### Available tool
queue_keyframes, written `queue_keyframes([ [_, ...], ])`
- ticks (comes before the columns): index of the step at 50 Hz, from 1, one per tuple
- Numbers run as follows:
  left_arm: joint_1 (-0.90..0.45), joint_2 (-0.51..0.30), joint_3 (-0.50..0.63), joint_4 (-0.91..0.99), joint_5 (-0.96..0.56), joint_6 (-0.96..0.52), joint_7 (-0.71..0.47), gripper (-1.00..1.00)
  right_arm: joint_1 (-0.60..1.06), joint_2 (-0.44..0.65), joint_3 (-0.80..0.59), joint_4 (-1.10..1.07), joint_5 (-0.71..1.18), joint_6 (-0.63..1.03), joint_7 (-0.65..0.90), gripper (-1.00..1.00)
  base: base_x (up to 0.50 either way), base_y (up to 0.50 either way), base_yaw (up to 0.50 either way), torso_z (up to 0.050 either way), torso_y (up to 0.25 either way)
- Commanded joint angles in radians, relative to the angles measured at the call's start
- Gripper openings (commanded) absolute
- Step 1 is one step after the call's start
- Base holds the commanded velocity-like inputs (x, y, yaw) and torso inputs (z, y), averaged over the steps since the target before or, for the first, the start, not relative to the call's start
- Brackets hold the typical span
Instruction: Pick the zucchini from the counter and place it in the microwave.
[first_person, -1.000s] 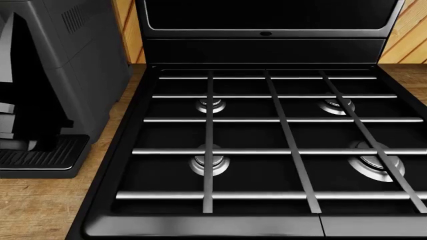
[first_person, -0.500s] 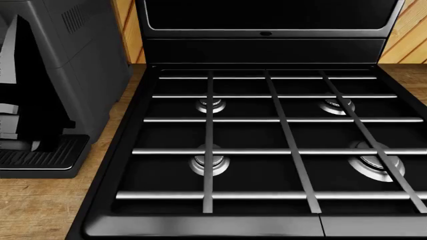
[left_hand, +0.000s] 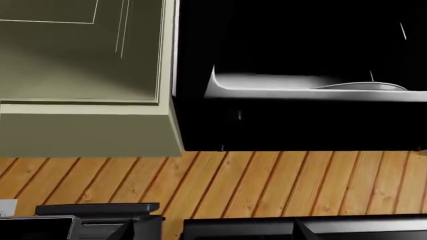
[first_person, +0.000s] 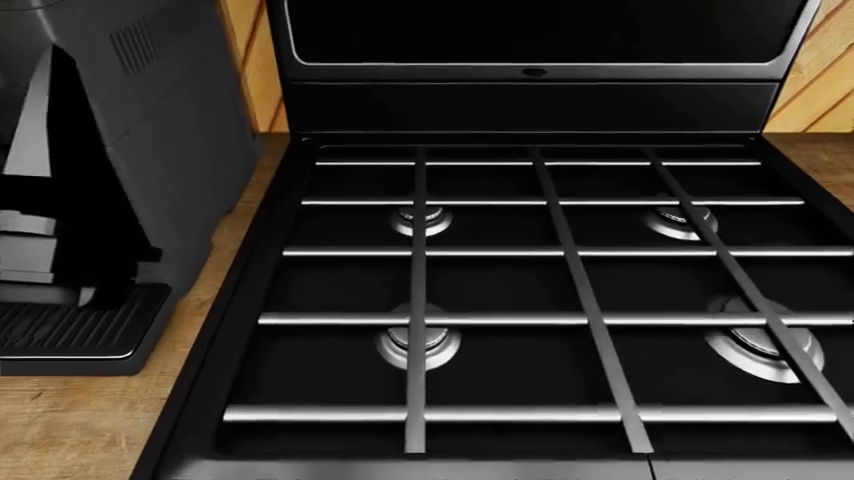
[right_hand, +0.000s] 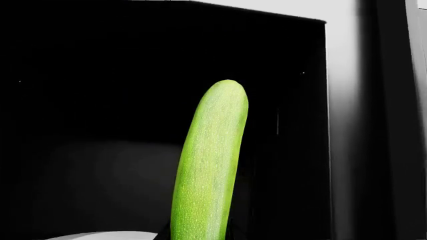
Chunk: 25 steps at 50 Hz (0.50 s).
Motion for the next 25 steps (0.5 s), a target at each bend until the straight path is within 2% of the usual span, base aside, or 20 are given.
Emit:
queue_keyframes([
  [1, 0.012, 0.002, 0.007, -0.006, 0.009, 0.008, 0.001, 1.00, 0.000, -0.010, -0.003, -0.013, -0.027, -0.002, -0.046, -1.00, 0.50, 0.00, 0.00, 0.000, 0.000],
  [14, -0.003, -0.003, 0.009, -0.003, 0.001, 0.006, 0.000, 1.00, 0.000, -0.008, -0.003, 0.005, -0.023, -0.005, -0.041, -1.00, 0.50, 0.00, 0.00, 0.000, 0.002],
  [25, 0.004, -0.009, 0.010, -0.004, 0.005, 0.015, -0.002, 1.00, 0.000, -0.011, -0.001, 0.006, -0.008, -0.013, -0.042, -1.00, 0.00, 0.00, 0.00, 0.000, 0.000],
])
